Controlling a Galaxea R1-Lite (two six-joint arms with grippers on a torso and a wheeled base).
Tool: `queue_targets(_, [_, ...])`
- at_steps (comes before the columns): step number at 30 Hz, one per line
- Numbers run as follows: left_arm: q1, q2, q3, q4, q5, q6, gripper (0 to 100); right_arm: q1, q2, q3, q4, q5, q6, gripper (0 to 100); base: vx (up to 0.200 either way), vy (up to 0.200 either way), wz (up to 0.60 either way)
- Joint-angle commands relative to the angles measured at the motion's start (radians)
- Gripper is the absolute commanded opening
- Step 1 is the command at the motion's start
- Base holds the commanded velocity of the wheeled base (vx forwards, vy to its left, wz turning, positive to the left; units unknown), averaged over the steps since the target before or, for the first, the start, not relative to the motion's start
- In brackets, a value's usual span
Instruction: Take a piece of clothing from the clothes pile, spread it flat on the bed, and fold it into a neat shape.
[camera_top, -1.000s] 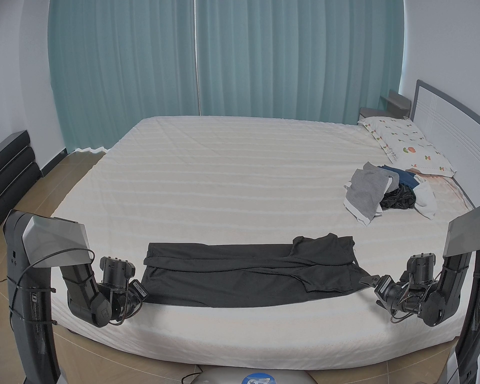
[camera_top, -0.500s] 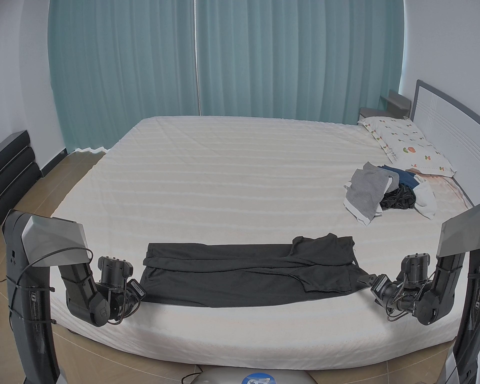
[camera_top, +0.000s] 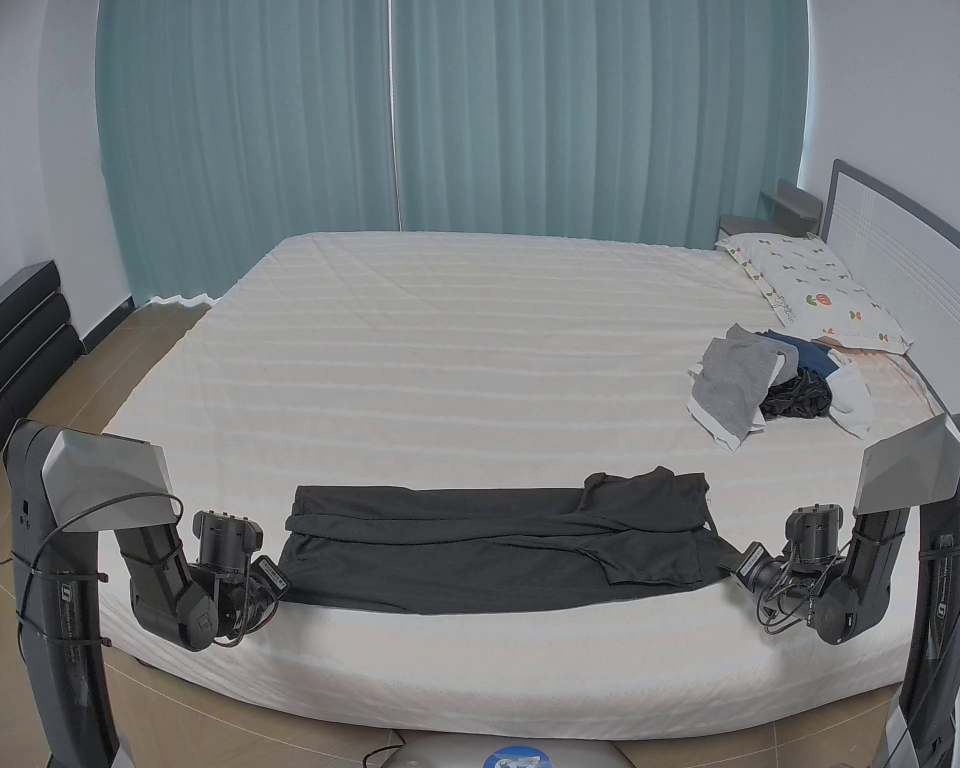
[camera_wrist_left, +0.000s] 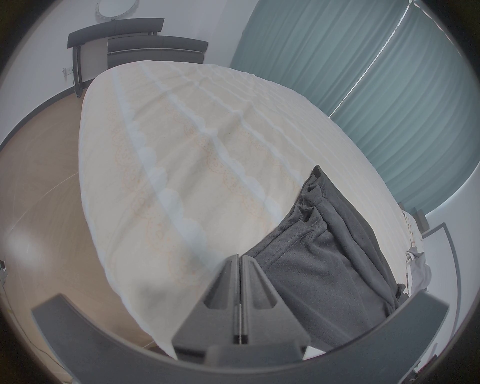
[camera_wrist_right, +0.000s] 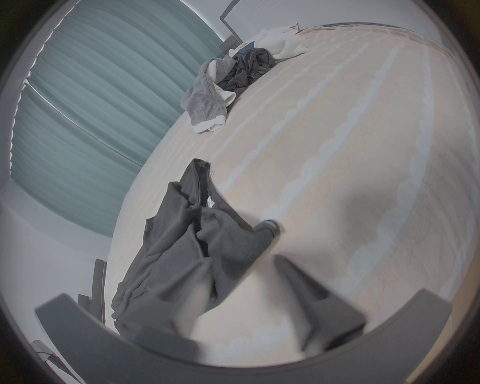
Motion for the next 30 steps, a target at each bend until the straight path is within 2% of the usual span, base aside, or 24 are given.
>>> queue_targets(1, [0.002,0.002,0.0,0.0,0.0,0.0,0,0.013,-0.002,0.028,-0.001,-0.002,0.0,0,0.0,0.0,0.0])
queue_targets(11, [0.031,-0.018,-0.004,0.01,-0.005,0.015,0,-0.001,-0.075,0.113,-0.001,0.002,-0.004,0,0.0,0.0,0.0])
queue_targets(21, [0.035,-0.013,-0.006,0.01,-0.006,0.025,0,0.006,-0.051,0.096,-0.003,0.002,-0.006,0,0.0,0.0,0.0])
queue_targets(22, [0.035,-0.013,-0.006,0.009,-0.008,0.025,0,0.009,-0.049,0.091,-0.011,0.003,-0.008,100,0.0,0.0,0.0])
queue_targets(30, [0.035,-0.013,-0.006,0.007,-0.008,0.025,0,0.026,0.034,0.045,-0.093,0.014,-0.009,100,0.0,0.0,0.0])
